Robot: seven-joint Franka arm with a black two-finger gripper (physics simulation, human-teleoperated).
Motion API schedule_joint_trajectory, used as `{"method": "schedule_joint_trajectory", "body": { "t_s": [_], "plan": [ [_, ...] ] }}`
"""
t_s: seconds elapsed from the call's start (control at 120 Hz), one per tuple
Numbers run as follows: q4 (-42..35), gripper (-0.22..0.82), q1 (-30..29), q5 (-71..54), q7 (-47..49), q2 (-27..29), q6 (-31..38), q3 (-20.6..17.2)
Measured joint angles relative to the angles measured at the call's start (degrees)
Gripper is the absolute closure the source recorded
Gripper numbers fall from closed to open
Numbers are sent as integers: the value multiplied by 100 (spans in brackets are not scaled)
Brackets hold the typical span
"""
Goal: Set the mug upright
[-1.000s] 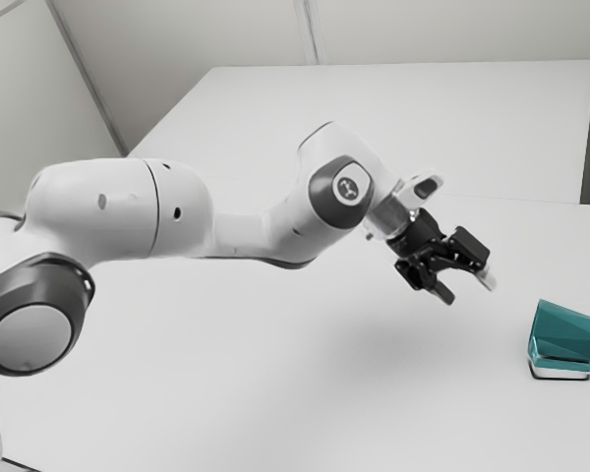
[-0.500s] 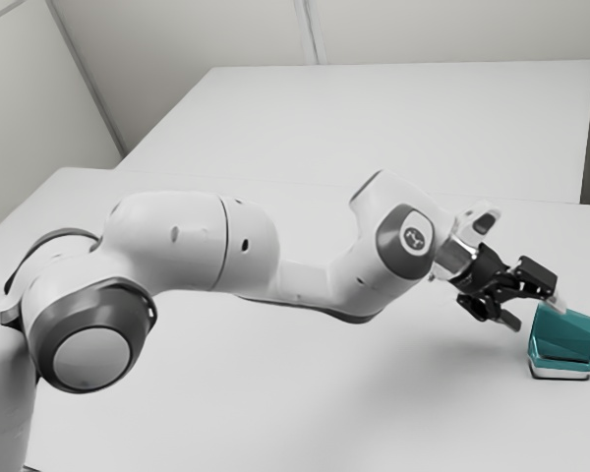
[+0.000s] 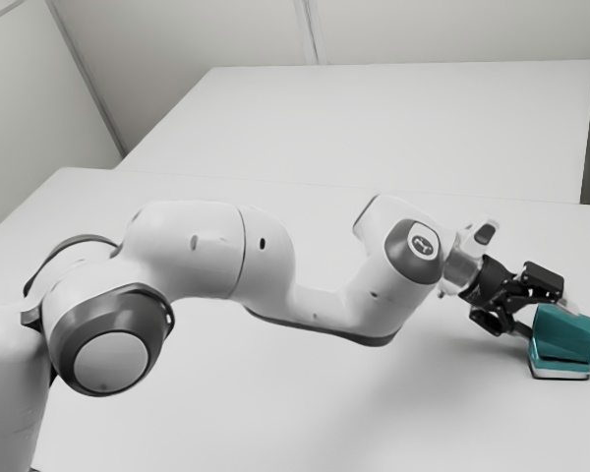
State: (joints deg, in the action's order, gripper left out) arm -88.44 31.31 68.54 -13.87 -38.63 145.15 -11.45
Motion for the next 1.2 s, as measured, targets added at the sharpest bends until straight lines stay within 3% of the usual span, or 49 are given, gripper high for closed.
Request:
{"method": "schedule_joint_trajectory", "body": {
  "t_s": [0.142,0.325,0.492,0.8,1.033,1.2],
  "plan": [
    [16,3,39,229,-274,-9,-1,-77],
    [18,48,41,283,-558,7,2,-100],
    [67,67,42,284,-801,40,4,-101],
    [-4,75,39,246,-1110,402,35,-96],
    [-1534,78,-322,-224,-1172,2030,59,-36],
    [-2092,78,-768,-2277,-728,2896,-240,-33]
  ]
}}
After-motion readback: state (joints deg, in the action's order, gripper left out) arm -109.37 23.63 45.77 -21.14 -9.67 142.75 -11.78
